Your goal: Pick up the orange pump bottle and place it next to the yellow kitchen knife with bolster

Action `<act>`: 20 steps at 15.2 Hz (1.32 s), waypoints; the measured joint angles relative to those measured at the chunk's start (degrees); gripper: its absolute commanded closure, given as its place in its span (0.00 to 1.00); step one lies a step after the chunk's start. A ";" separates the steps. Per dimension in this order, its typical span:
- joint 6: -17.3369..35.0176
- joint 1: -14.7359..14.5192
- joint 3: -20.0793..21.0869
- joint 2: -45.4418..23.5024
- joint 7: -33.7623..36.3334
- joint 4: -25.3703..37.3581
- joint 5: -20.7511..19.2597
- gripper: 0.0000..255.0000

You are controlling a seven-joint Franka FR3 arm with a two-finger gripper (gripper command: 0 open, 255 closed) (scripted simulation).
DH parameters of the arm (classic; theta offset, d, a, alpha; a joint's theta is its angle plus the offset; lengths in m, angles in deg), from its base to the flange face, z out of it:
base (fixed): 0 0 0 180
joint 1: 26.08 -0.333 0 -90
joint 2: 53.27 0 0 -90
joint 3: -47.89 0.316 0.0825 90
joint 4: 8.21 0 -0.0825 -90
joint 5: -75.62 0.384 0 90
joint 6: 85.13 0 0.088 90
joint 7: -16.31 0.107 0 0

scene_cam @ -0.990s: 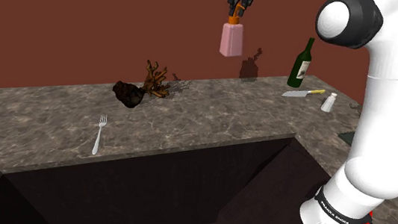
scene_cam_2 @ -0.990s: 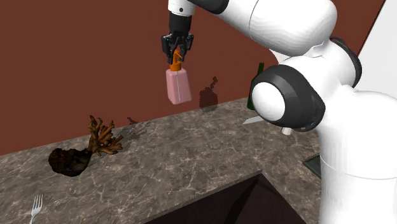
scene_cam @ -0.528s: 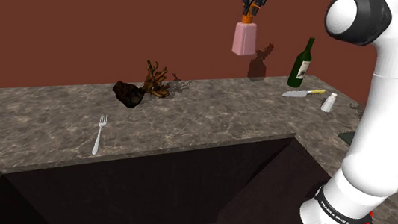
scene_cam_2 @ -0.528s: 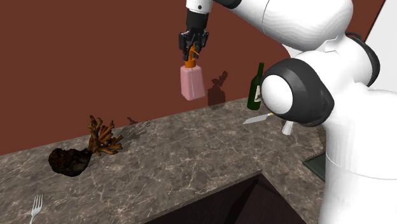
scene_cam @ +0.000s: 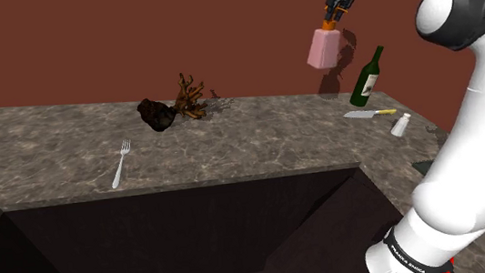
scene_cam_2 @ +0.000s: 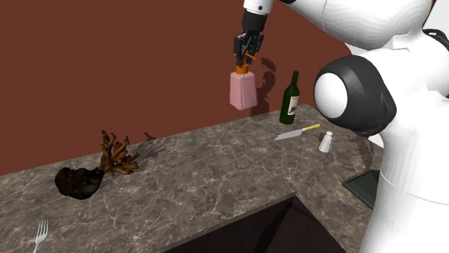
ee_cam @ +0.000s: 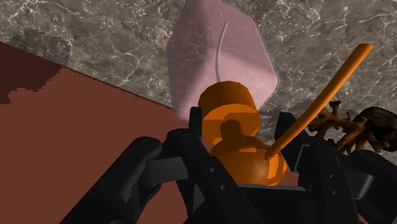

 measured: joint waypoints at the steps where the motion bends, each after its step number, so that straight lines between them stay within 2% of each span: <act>1: -0.89 1.16 -0.44 -0.56 -1.21 1.25 0.52 1.00; 5: -2.64 5.83 -2.11 -2.31 -6.63 3.59 2.38 1.00; 10: -6.62 12.88 -3.72 -6.73 -12.83 10.49 5.65 1.00; 11: -6.03 13.46 -3.98 -6.57 -13.94 9.48 5.70 1.00; 20: 3.35 10.71 -4.33 -1.25 -15.80 -5.18 3.10 1.00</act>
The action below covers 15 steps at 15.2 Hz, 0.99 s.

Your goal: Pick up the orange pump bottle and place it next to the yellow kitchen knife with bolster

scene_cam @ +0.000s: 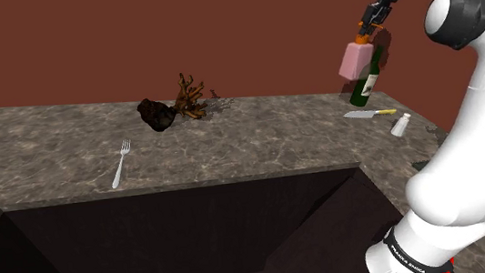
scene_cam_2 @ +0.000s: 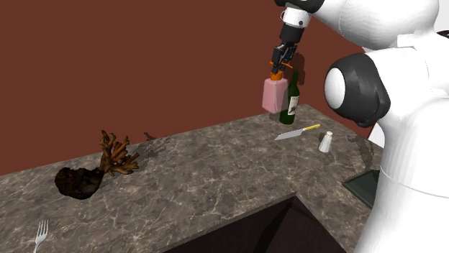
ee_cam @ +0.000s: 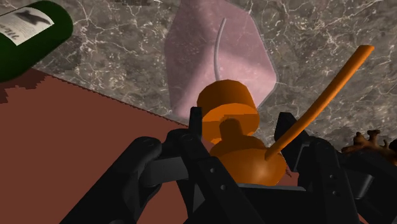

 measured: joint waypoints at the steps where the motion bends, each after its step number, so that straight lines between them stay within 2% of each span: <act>1: 1.07 -0.26 0.02 0.40 -0.10 -1.44 -0.20 1.00; 15: 13.27 -2.32 0.32 3.78 -1.54 -16.83 -1.57 1.00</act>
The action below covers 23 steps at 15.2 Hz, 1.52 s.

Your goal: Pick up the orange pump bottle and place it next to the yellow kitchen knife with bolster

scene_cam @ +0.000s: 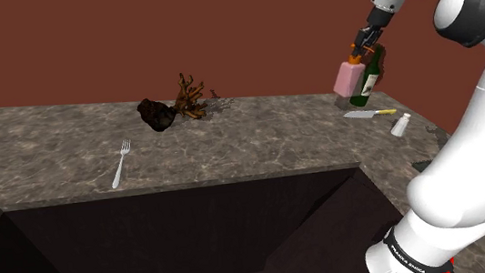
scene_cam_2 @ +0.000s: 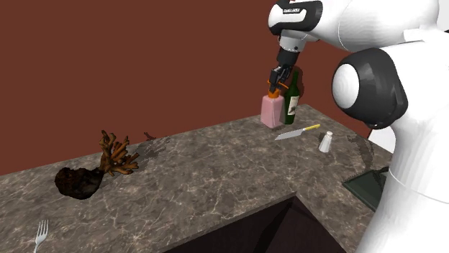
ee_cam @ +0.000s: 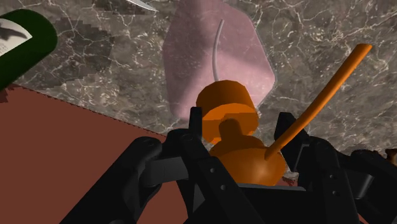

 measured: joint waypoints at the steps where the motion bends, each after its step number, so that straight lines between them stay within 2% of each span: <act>1: 0.83 -0.12 0.03 0.22 -0.08 -1.04 -0.07 1.00; 23: 16.67 -0.74 0.77 -1.24 -3.62 -15.90 2.00 1.00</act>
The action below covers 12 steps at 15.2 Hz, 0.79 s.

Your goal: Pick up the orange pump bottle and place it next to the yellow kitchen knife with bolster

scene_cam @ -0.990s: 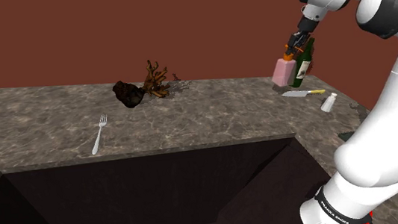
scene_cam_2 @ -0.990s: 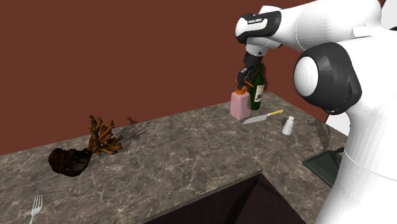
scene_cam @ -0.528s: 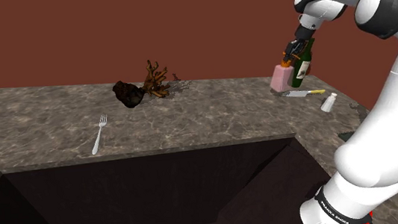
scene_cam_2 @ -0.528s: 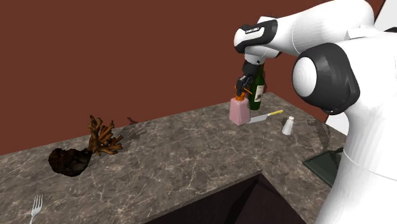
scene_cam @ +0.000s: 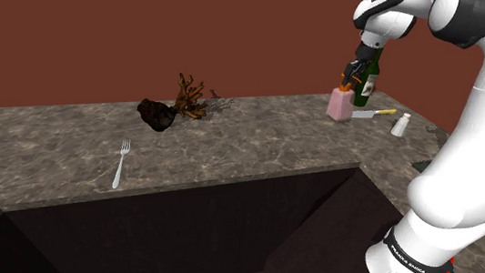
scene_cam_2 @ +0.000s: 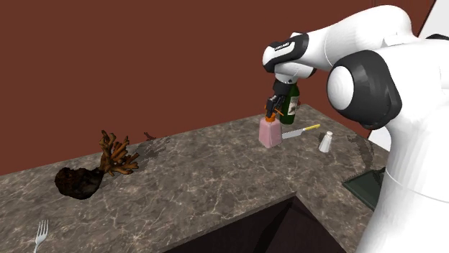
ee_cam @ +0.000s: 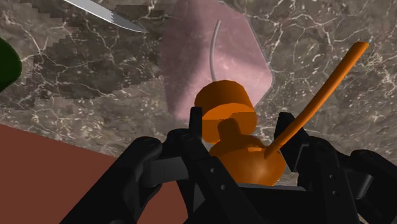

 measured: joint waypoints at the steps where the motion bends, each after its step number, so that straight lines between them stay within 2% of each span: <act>1: 0.72 -0.01 0.07 -0.21 -0.18 -0.53 0.20 1.00; 6: 3.65 0.18 0.38 -1.67 -1.30 -2.26 1.34 1.00; 12: 4.25 0.20 0.44 -1.85 -1.51 -2.72 1.52 1.00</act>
